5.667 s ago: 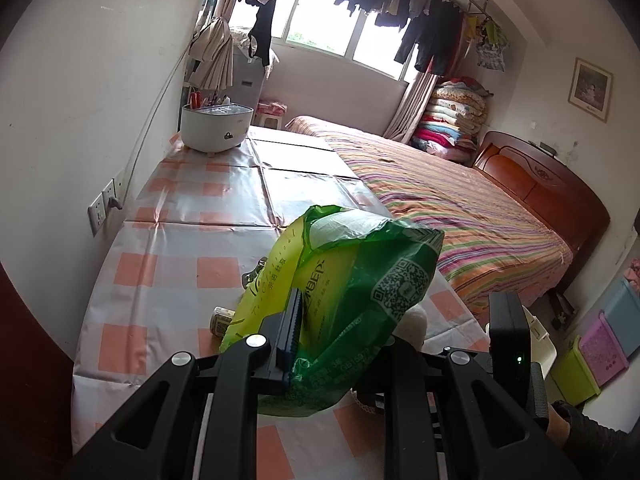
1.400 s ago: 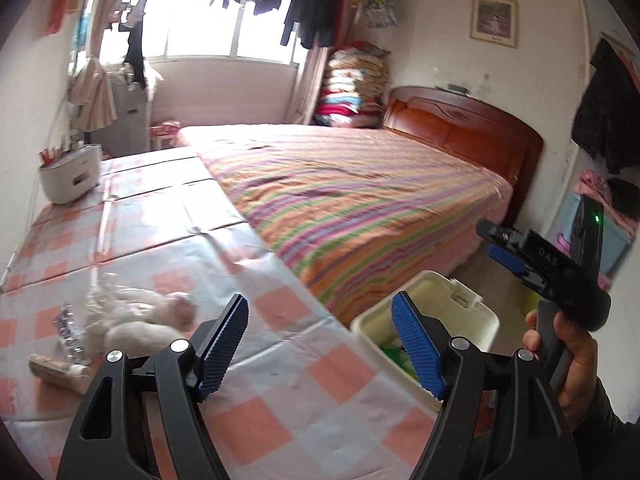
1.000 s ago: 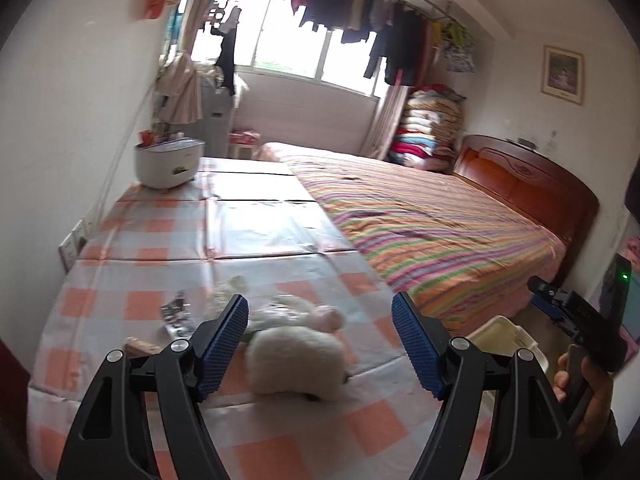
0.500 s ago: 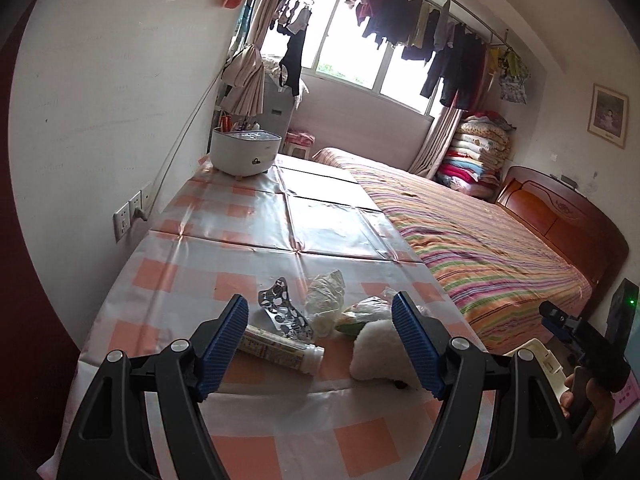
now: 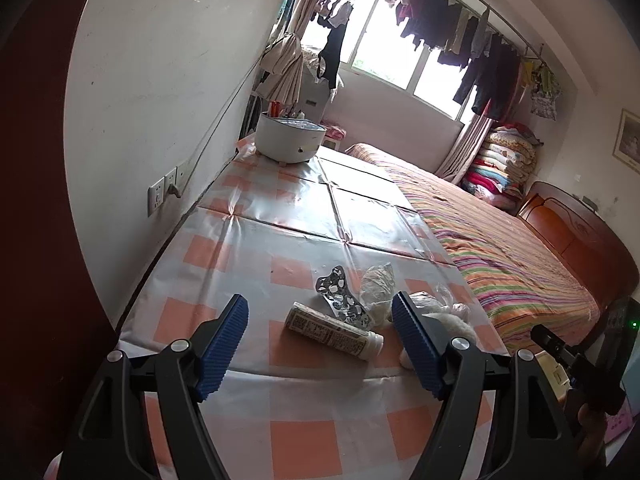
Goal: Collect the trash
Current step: 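Move both open tools back over the table, right tool toward the orange peel, then close the right tool on the orange peel and lift it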
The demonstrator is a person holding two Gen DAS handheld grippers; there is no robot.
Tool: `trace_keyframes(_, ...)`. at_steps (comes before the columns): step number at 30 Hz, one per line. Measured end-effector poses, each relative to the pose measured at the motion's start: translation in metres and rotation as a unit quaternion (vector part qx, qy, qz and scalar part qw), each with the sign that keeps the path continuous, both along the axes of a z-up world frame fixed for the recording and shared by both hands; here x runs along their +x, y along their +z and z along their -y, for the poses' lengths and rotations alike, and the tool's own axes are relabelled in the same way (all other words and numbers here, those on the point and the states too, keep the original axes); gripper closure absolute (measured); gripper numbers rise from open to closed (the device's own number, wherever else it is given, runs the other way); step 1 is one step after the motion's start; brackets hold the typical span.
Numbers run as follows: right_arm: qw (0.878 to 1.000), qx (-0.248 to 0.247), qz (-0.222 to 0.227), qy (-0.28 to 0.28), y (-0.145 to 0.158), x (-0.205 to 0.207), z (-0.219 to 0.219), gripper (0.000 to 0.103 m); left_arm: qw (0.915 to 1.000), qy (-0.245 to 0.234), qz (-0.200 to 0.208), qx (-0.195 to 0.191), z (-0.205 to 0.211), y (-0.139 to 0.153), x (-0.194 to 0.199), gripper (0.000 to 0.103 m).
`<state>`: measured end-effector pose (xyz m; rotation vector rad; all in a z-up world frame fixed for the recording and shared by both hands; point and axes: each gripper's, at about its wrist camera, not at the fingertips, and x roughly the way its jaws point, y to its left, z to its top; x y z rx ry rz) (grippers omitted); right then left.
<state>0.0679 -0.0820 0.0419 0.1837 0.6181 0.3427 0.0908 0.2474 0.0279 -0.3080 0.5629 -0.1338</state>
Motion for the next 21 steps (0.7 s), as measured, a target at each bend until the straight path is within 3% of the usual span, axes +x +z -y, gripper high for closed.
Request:
trace_keyframes(4, 0.998, -0.001, -0.011, 0.069, -0.004, -0.004, -0.028, 0.02, 0.9999, 0.008, -0.005, -0.004, -0.01, -0.002, -0.003, 0.031)
trace_keyframes(8, 0.986, -0.002, -0.033, 0.165, -0.01, -0.016, -0.066, 0.02, 0.9998, 0.019, -0.006, -0.002, -0.02, -0.003, -0.008, 0.031)
trace_keyframes(14, 0.952, 0.022, -0.079, 0.296, -0.026, -0.046, -0.122, 0.02, 0.9994, 0.032, -0.014, -0.003, -0.034, -0.009, -0.013, 0.031)
trace_keyframes(21, 0.915, -0.014, -0.097, 0.391, -0.04, -0.066, -0.182, 0.022, 0.9992, 0.035, -0.02, -0.004, -0.04, -0.011, -0.014, 0.031)
